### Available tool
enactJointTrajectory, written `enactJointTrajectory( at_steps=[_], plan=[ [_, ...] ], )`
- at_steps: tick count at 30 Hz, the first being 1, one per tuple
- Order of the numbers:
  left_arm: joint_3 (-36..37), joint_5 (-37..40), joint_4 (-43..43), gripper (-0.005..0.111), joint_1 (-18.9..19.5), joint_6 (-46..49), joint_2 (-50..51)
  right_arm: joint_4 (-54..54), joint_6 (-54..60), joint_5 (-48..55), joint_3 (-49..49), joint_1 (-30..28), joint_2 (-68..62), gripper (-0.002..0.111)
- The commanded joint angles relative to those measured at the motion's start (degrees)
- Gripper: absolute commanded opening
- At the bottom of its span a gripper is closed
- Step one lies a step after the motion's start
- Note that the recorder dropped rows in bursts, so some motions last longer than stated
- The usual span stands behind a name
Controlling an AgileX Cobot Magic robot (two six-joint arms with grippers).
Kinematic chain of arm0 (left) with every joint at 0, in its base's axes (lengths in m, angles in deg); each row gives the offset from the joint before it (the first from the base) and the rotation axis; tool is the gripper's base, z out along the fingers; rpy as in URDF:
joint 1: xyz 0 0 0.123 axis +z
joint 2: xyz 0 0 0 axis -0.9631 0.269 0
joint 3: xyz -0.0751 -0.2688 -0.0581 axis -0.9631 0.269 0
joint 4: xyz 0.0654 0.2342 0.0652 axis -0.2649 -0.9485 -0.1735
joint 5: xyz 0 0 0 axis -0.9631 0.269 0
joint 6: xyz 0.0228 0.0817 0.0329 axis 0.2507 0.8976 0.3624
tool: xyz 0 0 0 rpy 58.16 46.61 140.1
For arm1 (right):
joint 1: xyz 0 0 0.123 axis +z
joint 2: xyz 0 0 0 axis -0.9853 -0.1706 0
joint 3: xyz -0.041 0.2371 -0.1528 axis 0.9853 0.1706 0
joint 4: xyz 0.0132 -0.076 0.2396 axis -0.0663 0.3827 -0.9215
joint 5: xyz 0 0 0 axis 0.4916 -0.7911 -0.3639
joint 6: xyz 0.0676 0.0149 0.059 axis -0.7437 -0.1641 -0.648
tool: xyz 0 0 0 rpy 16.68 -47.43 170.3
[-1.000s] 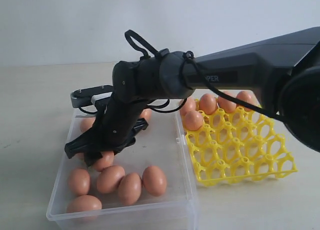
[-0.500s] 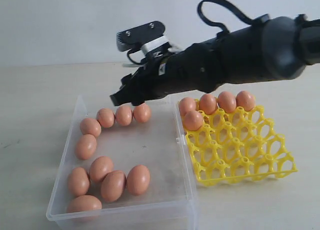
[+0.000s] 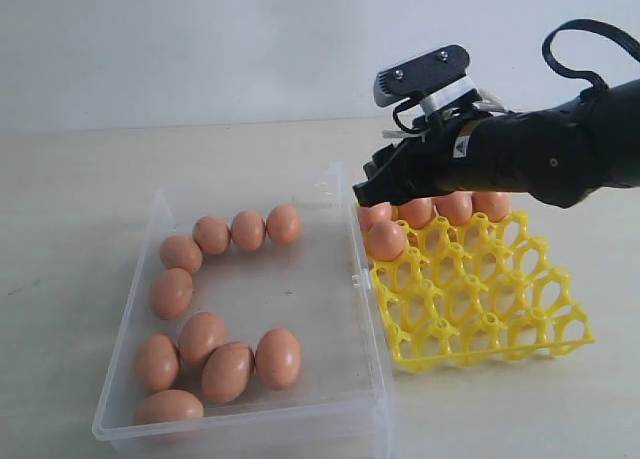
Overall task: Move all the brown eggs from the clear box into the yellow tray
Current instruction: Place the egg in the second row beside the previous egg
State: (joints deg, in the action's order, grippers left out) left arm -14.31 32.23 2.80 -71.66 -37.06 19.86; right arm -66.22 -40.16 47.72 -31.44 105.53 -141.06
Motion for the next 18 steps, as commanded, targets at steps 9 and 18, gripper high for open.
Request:
enactJointTrajectory(
  at_steps=[9, 18],
  plan=[
    [-0.2, -0.7, 0.3, 0.0, -0.5, 0.0, -0.3, 0.7, 2.8, -10.4, 6.8, -4.6, 0.0, 0.0],
    [-0.2, -0.7, 0.3, 0.0, -0.5, 0.0, -0.3, -0.5, 3.2, -15.5, 9.6, -4.6, -3.0, 0.0]
  ],
)
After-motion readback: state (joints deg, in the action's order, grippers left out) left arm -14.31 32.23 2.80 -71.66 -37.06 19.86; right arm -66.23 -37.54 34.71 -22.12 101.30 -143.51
